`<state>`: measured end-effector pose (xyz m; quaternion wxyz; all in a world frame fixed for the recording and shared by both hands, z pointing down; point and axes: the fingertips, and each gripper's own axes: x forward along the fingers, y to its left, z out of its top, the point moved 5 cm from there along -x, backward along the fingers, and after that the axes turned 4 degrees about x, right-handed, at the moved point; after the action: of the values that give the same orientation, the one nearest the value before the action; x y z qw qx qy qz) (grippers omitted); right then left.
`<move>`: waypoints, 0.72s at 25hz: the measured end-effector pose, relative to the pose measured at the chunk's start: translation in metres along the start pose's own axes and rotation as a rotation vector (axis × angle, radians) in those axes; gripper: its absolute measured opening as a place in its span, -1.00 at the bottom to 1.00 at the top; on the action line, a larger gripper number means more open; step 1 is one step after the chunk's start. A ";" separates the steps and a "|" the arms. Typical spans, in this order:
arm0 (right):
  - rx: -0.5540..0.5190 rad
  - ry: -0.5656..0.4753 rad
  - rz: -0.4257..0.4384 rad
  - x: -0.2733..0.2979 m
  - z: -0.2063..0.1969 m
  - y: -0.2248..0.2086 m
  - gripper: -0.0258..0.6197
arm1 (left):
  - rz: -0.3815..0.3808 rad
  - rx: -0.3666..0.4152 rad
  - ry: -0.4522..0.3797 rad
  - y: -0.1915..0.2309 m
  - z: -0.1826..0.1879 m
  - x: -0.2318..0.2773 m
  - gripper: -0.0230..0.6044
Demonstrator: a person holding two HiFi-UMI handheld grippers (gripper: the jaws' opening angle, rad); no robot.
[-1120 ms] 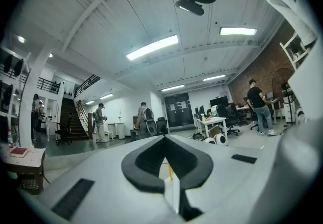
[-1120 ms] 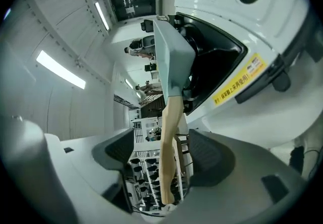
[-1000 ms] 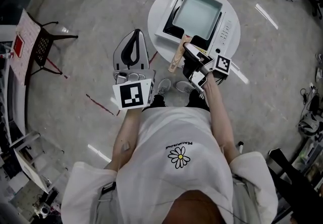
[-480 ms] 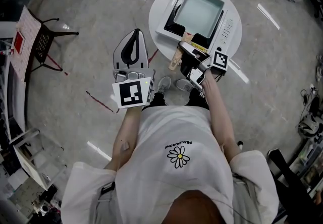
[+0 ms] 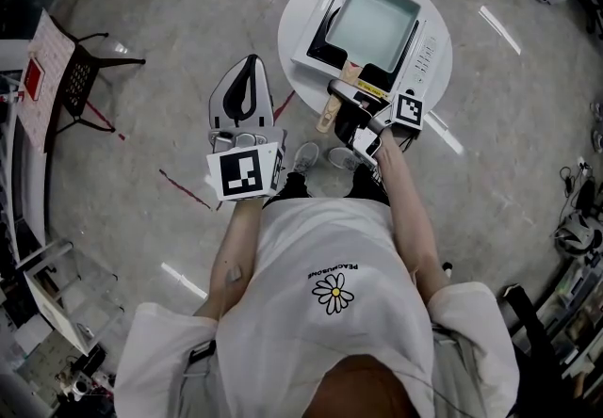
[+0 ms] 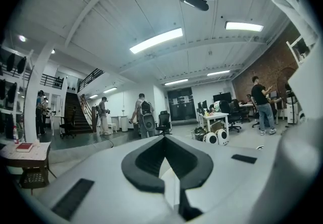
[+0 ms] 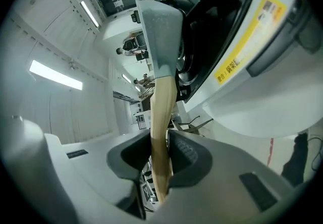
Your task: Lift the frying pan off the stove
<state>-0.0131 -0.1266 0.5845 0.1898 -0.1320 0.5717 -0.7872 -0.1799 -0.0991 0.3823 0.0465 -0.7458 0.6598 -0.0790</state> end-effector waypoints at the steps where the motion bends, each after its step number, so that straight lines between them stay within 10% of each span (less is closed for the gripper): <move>1: 0.005 0.001 0.003 0.000 0.000 -0.001 -0.63 | -0.002 -0.001 0.001 0.000 -0.001 0.000 -0.93; 18: 0.003 0.030 -0.021 -0.005 0.000 0.010 -0.65 | -0.026 -0.044 0.028 -0.009 -0.007 0.009 -0.93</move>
<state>-0.0073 -0.1269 0.5749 0.1730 -0.1258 0.5718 -0.7920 -0.1711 -0.1068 0.3917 0.0198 -0.7541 0.6522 -0.0752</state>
